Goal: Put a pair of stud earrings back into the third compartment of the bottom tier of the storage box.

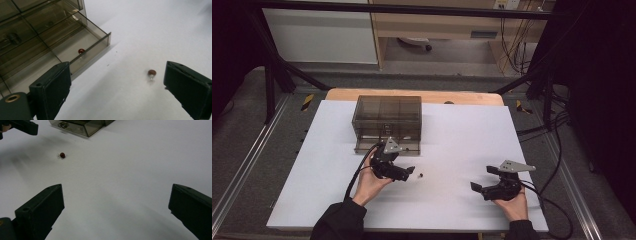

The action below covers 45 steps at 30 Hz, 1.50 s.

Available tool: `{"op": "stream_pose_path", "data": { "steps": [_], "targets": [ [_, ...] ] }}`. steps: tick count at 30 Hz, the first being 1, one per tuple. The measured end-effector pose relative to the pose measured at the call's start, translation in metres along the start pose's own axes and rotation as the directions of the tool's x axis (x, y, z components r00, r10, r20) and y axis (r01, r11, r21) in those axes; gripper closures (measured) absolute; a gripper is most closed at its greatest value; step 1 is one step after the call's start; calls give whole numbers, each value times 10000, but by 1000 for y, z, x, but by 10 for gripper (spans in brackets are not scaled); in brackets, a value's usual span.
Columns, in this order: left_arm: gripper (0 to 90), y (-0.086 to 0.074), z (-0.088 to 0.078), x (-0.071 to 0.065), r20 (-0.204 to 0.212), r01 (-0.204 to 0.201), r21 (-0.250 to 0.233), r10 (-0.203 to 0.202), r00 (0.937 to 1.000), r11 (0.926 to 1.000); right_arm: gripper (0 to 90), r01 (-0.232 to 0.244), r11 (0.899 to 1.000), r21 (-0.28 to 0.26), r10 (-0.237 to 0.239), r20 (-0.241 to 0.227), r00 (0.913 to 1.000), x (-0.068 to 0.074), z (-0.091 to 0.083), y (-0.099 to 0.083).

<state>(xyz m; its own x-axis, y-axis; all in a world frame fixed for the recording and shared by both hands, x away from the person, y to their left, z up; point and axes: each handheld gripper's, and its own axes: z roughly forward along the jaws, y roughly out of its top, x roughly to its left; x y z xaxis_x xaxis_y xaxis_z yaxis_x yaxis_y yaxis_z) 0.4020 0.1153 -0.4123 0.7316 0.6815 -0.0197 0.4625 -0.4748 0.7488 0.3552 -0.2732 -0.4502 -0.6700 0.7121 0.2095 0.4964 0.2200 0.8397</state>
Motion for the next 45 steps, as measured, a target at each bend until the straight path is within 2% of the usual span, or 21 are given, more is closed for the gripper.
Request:
{"op": "stream_pose_path", "data": {
  "steps": [9, 14, 17, 19, 23, 25, 28, 29, 31, 35, 36, 45],
  "targets": [
    [80, -3, 10, -12, 204, -12, 244, 7, 9998, 9997, 7, 3, 10000, 40, -3, -21, 10000, 0, 1, 0],
    [132, -4, 18, -18, 346, -48, 358, 35, 9994, 9993, 7, 24, 10000, 30, -24, -12, 10000, -1, 0, 0],
    [179, -4, 22, -22, 407, -65, 429, 48, 9992, 9991, 7, 12, 10000, 36, -12, -15, 10000, 0, 0, 0],
    [257, -3, 25, -24, 669, 111, 407, -138, 9977, 9991, 7, 13, 10000, 23, -13, -9, 10000, 0, 0, 0],
    [317, -3, 28, -25, 775, 214, 460, -249, 9967, 9987, 7, 3, 10000, 19, -2, -26, 10000, 0, 0, 0],
    [394, -3, 30, -27, 891, 349, 463, -390, 9953, 9983, 7, 12, 10000, 24, -12, -14, 10000, -1, 0, 0],
    [428, -4, 32, -29, 965, 321, 576, -376, 9946, 9978, 7, 7, 10000, 23, -7, -12, 10000, 0, 0, 0],
    [480, -4, 33, -30, 1028, 317, 621, -379, 9940, 9976, 7, 19, 10000, 18, -19, -3, 10000, 0, 0, 0],
    [512, -5, 34, -31, 1090, 260, 653, -330, 9935, 9975, 7, 22, 10000, 22, -22, 11, 10000, 0, 0, 0],
    [566, -6, 36, -35, 1026, 139, 775, -219, 9945, 9969, 7, -3, 10000, 6, 3, 1, 10000, 0, 0, 0],
    [604, -6, 37, -35, 978, 53, 824, -133, 9951, 9966, 7, 11, 10000, 17, -11, 11, 10000, 0, 0, 0],
    [678, -8, 43, -34, 861, -129, 1016, 42, 9963, 9947, 7, -23, 10000, 2, 23, 9, 10000, 0, 0, 0]
  ]
}}
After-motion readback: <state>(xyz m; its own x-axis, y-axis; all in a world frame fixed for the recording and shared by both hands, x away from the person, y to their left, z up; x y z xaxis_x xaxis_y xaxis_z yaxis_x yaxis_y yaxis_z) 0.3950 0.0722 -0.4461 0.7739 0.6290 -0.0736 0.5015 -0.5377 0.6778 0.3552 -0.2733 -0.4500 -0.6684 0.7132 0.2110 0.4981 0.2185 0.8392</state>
